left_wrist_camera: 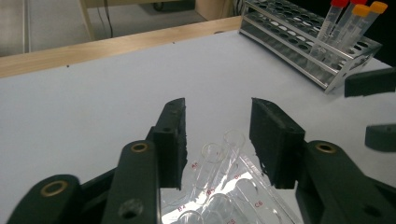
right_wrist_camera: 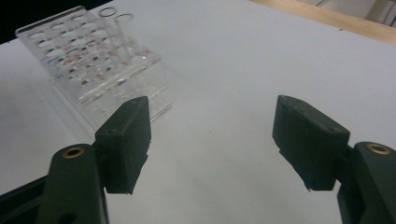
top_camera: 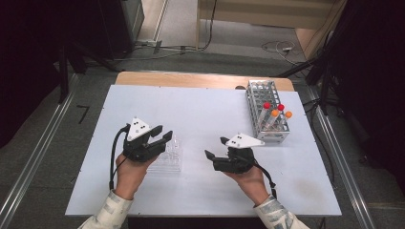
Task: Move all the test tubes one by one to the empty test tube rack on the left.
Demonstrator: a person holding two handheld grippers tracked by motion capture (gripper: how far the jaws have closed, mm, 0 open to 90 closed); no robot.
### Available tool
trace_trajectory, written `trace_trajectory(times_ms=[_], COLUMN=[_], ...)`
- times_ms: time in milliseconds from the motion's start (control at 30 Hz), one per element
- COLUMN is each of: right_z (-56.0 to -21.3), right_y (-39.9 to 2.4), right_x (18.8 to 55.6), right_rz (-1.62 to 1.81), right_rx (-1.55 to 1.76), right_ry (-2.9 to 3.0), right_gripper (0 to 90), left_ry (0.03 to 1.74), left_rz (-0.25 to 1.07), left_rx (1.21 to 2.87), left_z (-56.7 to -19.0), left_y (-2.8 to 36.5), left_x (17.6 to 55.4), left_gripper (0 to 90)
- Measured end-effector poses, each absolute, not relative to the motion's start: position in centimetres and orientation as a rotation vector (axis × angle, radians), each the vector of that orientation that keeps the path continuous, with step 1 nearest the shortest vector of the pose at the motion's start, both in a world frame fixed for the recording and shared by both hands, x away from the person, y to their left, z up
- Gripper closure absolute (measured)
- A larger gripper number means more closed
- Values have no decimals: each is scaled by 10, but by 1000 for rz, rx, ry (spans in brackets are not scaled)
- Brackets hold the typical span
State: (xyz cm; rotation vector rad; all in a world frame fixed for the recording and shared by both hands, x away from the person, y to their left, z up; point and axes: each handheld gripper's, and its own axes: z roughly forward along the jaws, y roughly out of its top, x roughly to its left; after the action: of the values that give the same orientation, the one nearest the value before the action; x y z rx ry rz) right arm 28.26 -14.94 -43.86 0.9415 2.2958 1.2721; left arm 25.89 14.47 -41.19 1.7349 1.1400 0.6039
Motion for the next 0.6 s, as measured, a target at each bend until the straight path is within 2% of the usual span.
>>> trace_trajectory(times_ms=[133,467,600], right_z=[-433,-427,-425], right_y=[-171,-228,-250], right_x=[289,307,315], right_rz=[1265,1173,1127], right_rx=[1003,1132,1172], right_ry=[2234,2089,2020], right_gripper=[261,267,281], left_ry=[1152,1150,1140], left_rz=[612,617,610], left_rx=[1734,1734,1750], left_z=[-412,-411,-412], left_y=[145,145,144], left_x=[259,259,259], left_gripper=[445,351,346])
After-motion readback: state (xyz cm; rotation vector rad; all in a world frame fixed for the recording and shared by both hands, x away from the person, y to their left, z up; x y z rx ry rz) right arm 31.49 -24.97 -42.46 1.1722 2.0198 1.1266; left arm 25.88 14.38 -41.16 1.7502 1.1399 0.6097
